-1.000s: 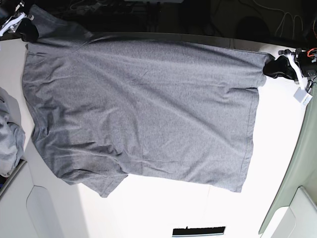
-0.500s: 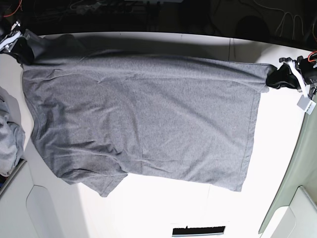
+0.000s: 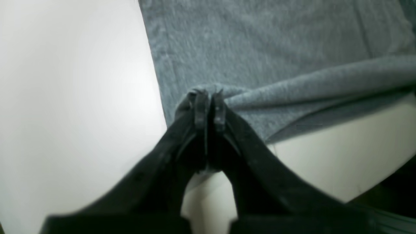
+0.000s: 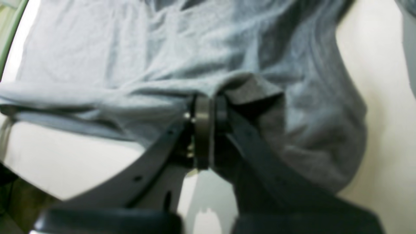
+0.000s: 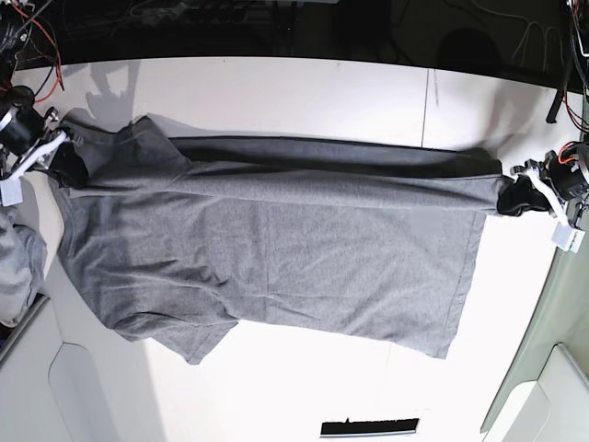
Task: Layout the t-shirt on the table in an organized manner, then fold the t-shirt properly
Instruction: 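Lift the held t-shirt side and fold it lengthwise over the body, then release and regrasp the folded edge with both grippers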
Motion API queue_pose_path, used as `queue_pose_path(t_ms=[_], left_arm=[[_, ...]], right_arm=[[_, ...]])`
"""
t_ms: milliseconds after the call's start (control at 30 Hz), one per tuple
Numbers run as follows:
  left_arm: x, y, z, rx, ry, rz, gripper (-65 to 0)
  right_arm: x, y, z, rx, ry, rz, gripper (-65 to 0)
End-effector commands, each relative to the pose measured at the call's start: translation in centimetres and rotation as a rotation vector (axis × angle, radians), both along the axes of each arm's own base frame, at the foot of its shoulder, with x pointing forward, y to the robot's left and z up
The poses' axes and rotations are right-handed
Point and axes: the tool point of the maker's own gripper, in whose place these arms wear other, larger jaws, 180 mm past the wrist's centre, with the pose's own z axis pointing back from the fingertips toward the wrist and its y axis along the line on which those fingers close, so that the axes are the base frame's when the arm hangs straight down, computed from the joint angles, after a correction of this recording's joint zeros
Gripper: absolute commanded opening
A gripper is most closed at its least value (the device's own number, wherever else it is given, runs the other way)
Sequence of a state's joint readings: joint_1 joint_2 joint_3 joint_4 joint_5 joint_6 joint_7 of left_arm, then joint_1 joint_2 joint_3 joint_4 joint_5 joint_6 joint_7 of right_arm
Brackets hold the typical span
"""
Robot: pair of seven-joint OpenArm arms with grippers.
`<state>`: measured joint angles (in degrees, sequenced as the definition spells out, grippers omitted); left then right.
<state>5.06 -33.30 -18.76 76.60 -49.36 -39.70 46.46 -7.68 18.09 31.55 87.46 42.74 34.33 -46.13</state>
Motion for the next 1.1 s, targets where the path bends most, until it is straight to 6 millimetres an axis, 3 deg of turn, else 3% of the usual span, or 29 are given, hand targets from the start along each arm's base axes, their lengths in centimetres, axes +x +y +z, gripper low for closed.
queue_pose_path(t_ms=[0, 233, 400, 433, 500, 567, 633, 800, 967, 1067], left_arm=[[1.0, 0.9, 1.2, 0.015, -0.042, 0.005, -65.0], [3.2, -0.1, -1.5, 0.091, -0.054, -0.043, -65.0], [4.3, -0.5, -2.5, 0.085, -0.054, -0.045, -65.0], [4.3, -0.4, -2.5, 0.084, -0.052, -0.043, -65.0], [4.3, -0.4, -2.5, 0.084, -0.053, -0.043, -65.0], [4.2, -0.4, -2.6, 0.086, -0.044, -0.045, -51.3], [3.4, -0.6, -3.1, 0.066, 0.017, -0.051, -39.9], [2.0, -1.6, -2.3, -0.127, 0.082, -0.002, -38.3], [0.9, 1.0, 0.0, -0.297, 0.017, 0.142, -37.7], [-0.5, 1.3, -0.5, -0.343, 0.029, 0.186, -30.1]], right_arm=[[1.5, -0.6, 1.4, -0.006, -0.057, -0.008, -65.0], [4.9, -1.0, 0.7, 0.002, -0.073, -0.034, -65.0], [5.4, -1.3, -0.3, 0.026, -0.045, -0.055, -65.0], [5.4, -1.3, -0.4, 0.026, -0.043, -0.055, -62.3], [5.3, -1.3, -0.4, 0.028, -0.042, -0.056, -46.2], [5.4, -1.3, -0.2, 0.04, -0.049, -0.062, -36.0], [5.5, -1.6, 0.2, 0.045, -0.056, -0.073, -35.0], [4.4, -4.7, 1.7, 0.062, -0.078, -0.164, -35.0], [0.8, -9.4, 1.7, 0.037, -0.074, -0.309, -35.0], [-1.5, -11.3, 1.0, 0.017, -0.064, -0.374, -27.7]])
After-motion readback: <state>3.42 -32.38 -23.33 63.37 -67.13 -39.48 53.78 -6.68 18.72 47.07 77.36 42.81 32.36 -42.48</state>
